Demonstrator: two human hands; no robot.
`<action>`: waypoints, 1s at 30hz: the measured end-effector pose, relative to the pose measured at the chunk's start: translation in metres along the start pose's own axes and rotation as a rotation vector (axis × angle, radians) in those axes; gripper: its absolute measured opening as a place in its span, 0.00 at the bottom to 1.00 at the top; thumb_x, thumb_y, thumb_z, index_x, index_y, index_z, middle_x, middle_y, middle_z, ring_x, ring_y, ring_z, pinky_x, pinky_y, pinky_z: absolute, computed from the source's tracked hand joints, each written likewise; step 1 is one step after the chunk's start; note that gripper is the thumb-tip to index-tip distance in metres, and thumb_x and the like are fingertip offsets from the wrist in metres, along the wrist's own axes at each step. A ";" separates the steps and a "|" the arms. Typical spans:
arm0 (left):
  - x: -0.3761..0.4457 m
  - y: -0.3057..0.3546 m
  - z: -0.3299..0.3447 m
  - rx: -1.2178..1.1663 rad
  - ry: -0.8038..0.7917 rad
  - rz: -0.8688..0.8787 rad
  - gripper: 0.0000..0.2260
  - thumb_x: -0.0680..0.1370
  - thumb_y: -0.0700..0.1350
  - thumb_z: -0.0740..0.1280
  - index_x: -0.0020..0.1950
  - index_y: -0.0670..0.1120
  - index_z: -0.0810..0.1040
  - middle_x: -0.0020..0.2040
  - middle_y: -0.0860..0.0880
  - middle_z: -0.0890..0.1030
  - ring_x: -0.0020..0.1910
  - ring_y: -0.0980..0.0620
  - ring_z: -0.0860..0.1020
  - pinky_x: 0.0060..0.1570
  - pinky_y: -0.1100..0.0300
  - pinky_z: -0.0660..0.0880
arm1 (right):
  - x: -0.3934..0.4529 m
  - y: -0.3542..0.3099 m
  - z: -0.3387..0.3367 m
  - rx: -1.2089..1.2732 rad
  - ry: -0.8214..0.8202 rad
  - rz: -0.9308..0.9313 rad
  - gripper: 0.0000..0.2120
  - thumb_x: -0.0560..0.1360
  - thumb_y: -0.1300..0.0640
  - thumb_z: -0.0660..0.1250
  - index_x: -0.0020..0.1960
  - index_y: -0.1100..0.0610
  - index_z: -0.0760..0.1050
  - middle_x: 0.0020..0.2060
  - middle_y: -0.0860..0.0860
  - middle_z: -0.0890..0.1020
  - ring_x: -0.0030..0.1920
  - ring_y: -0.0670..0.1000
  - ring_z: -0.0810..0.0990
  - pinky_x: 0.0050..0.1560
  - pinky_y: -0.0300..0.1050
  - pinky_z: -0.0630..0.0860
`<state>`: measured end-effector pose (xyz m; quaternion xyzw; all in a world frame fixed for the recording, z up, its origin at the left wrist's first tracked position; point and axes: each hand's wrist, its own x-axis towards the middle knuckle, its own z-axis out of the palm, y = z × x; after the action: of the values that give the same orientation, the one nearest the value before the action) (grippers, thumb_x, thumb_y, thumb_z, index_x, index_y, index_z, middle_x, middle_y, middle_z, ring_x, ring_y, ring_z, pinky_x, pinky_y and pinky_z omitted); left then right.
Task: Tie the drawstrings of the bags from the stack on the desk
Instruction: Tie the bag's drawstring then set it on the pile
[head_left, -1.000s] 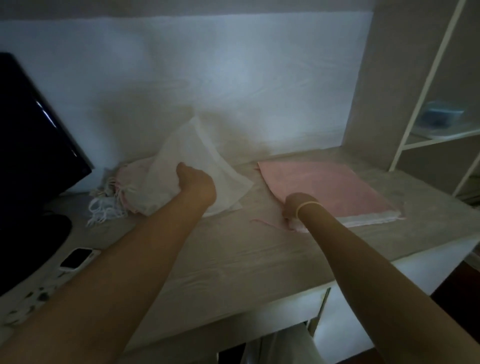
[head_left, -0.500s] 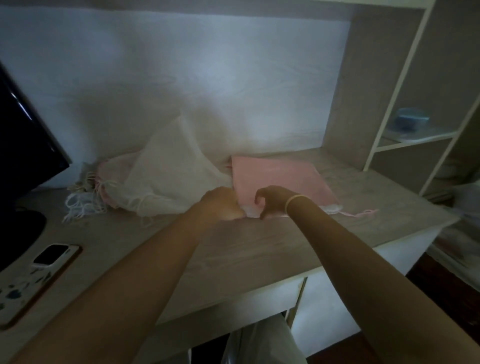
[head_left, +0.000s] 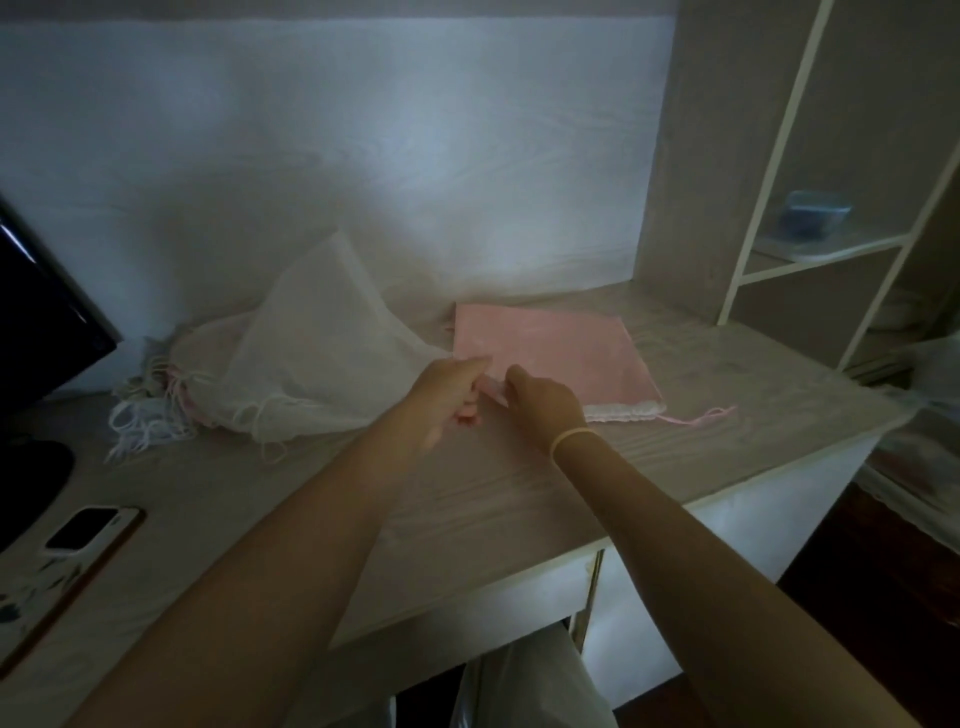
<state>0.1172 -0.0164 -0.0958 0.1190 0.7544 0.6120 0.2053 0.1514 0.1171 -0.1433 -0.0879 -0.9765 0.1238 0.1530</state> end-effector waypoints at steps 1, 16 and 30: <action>0.001 0.002 0.000 -0.120 -0.043 -0.053 0.18 0.81 0.50 0.60 0.32 0.47 0.67 0.21 0.53 0.63 0.20 0.54 0.60 0.27 0.62 0.63 | -0.001 -0.005 0.001 0.019 -0.015 -0.002 0.08 0.80 0.57 0.57 0.56 0.60 0.67 0.47 0.63 0.80 0.47 0.64 0.80 0.41 0.47 0.66; -0.002 -0.006 0.014 -0.608 0.156 -0.172 0.05 0.81 0.48 0.58 0.53 0.51 0.71 0.29 0.49 0.68 0.16 0.57 0.57 0.26 0.64 0.59 | -0.034 0.043 -0.035 -0.130 0.026 0.587 0.28 0.72 0.55 0.65 0.69 0.56 0.60 0.66 0.60 0.65 0.67 0.62 0.63 0.64 0.59 0.64; -0.024 0.050 0.032 -0.422 0.068 0.356 0.12 0.82 0.45 0.57 0.54 0.42 0.79 0.52 0.42 0.82 0.44 0.49 0.80 0.50 0.57 0.76 | -0.034 0.037 -0.037 0.403 -0.101 0.356 0.12 0.78 0.57 0.62 0.49 0.63 0.81 0.45 0.61 0.83 0.47 0.57 0.81 0.44 0.41 0.70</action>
<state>0.1496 0.0126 -0.0488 0.1839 0.5839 0.7856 0.0893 0.2003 0.1528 -0.1291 -0.2198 -0.9077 0.3447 0.0942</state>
